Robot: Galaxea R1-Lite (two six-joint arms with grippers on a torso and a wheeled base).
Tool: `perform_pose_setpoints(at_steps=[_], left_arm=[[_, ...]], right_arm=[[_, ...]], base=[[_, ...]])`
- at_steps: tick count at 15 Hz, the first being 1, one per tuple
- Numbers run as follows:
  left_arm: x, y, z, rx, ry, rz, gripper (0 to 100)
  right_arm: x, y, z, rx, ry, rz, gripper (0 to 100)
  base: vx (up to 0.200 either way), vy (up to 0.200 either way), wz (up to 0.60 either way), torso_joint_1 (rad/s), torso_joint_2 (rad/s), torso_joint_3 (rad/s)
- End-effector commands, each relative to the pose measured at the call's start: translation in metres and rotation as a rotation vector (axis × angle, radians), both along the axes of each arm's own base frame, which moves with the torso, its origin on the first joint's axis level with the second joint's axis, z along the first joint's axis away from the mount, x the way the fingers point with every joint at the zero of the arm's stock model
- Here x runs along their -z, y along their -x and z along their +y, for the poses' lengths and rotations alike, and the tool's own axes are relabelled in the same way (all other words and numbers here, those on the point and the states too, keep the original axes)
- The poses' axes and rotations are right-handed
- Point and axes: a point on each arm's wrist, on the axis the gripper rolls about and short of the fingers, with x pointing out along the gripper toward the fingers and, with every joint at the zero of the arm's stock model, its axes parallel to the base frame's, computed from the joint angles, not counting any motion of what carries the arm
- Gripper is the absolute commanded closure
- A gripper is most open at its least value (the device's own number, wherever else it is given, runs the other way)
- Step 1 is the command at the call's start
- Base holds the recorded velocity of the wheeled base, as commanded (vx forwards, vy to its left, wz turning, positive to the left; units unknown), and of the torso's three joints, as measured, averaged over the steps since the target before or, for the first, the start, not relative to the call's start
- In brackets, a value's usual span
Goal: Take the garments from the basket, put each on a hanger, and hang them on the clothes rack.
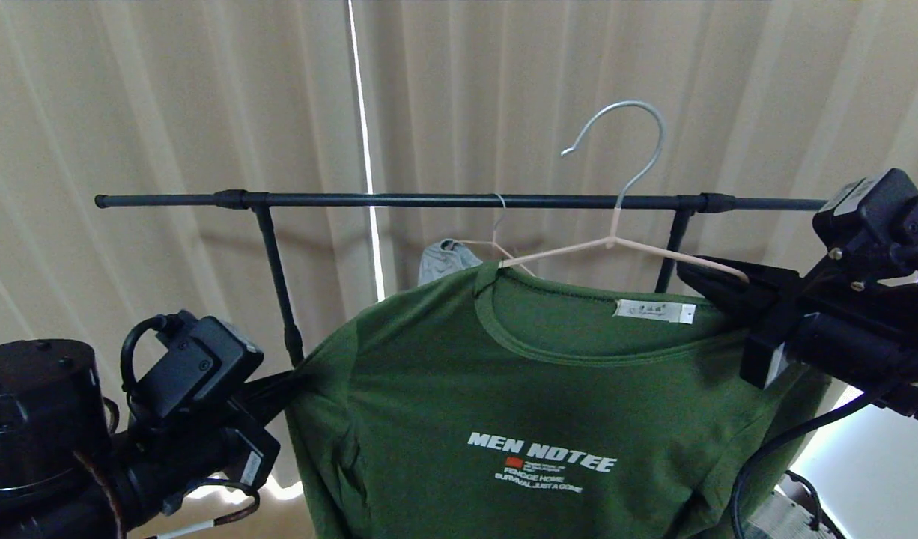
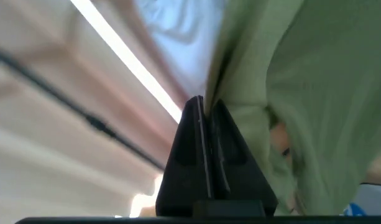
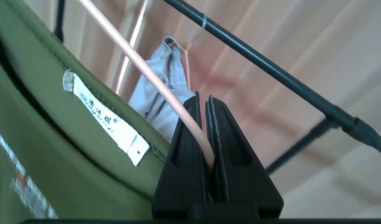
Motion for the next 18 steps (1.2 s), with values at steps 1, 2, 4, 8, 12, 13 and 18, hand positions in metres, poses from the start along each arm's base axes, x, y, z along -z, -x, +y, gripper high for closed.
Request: perform_pose_setpoints(at_steps=[1,2,4,8,12,13,18], left_arm=[[-0.001,0.004,0.01,-0.039,0.005,-0.011,100],[-0.003,0.005,0.01,-0.04,0.011,-0.018,100],[-0.004,0.008,0.009,-0.029,0.016,-0.024,100],[-0.013,0.021,0.015,-0.028,0.054,-0.073,0],[-0.022,0.053,0.03,-0.041,0.128,-0.159,0],[-0.02,0.058,0.033,-0.048,0.139,-0.163,0],[-0.005,0.091,0.05,-0.089,0.222,-0.174,0]], right_arm=[[-0.001,-0.001,-0.007,0.031,-0.002,-0.005,100],[0.0,-0.001,-0.007,0.031,-0.001,-0.004,100],[-0.001,-0.001,-0.007,0.031,-0.001,-0.004,100],[0.002,0.001,-0.022,0.11,0.005,-0.001,100],[0.009,0.02,-0.06,0.292,0.042,0.071,100],[0.008,0.025,-0.065,0.31,0.046,0.081,100],[0.007,0.084,-0.105,0.588,0.108,0.201,100]], base=[[0.0,0.0,0.0,0.0,0.0,0.0],[0.0,0.0,0.0,0.0,0.0,0.0],[0.0,0.0,0.0,0.0,0.0,0.0],[0.0,0.0,0.0,0.0,0.0,0.0],[0.0,0.0,0.0,0.0,0.0,0.0],[0.0,0.0,0.0,0.0,0.0,0.0],[0.0,0.0,0.0,0.0,0.0,0.0]])
